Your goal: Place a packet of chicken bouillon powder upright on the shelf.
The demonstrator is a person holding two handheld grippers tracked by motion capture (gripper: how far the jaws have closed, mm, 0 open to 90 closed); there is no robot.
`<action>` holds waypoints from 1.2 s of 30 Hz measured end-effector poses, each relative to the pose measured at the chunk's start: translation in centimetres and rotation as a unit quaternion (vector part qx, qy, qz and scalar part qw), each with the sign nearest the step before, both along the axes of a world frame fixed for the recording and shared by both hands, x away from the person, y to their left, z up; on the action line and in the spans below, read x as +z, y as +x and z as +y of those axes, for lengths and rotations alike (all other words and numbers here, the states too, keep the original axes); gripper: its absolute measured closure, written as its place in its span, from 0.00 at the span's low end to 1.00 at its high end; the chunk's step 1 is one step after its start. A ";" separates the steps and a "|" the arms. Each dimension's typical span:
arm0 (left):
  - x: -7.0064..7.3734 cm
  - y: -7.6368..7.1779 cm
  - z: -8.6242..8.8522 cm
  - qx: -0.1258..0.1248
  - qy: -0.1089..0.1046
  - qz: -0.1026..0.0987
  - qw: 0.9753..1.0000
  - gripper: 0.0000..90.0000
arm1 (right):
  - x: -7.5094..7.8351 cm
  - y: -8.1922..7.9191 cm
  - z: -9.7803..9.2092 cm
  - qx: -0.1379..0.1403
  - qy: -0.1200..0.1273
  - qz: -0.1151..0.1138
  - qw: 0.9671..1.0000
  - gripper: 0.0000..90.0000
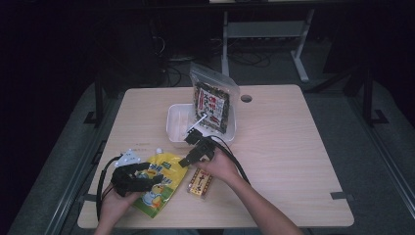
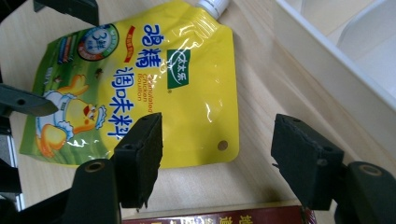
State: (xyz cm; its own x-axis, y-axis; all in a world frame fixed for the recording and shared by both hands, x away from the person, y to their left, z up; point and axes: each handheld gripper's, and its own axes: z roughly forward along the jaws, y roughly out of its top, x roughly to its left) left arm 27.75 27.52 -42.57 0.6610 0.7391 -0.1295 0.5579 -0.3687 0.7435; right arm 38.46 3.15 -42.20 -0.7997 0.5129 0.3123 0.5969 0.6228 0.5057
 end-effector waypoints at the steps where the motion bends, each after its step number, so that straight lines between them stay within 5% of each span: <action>1: 0.0 0.0 0.0 0.000 0.000 0.000 1.000 0.27 | -0.1 0.1 0.1 0.000 -0.001 0.003 1.000 0.37; 24: -0.1 0.1 0.0 0.001 0.000 0.003 1.000 0.27 | -2.4 1.1 1.1 0.006 -0.016 0.076 0.997 0.54; 36: -0.1 0.1 0.1 0.003 0.000 0.002 1.000 0.27 | -2.7 1.4 0.9 0.008 -0.003 0.092 0.996 0.89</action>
